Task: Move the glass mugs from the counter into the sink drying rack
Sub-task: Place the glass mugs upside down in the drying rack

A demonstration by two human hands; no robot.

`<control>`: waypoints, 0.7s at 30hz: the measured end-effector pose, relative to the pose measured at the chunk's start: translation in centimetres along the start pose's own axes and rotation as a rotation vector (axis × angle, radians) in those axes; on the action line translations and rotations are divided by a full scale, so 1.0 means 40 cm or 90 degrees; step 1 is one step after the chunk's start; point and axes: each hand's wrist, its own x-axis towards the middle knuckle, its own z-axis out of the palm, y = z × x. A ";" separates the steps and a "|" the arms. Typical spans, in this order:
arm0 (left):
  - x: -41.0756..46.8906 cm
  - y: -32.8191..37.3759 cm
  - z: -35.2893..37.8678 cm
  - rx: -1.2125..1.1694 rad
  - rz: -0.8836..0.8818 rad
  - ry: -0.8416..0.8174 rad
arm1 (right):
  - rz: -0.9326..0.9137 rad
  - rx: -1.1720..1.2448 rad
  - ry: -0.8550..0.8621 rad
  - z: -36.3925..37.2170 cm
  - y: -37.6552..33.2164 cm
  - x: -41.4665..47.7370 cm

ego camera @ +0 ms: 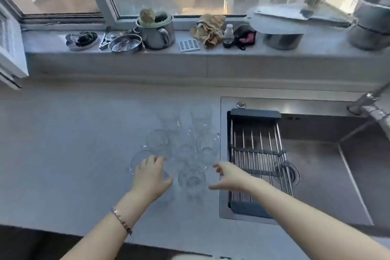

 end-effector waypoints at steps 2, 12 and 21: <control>-0.003 -0.023 0.008 0.050 -0.041 -0.028 | 0.004 0.011 0.001 0.045 -0.009 0.014; 0.008 -0.061 0.049 0.127 0.057 -0.095 | -0.011 0.247 0.260 0.245 -0.009 0.064; -0.002 -0.062 0.044 0.247 0.153 0.088 | -0.033 0.248 0.254 0.225 0.029 0.036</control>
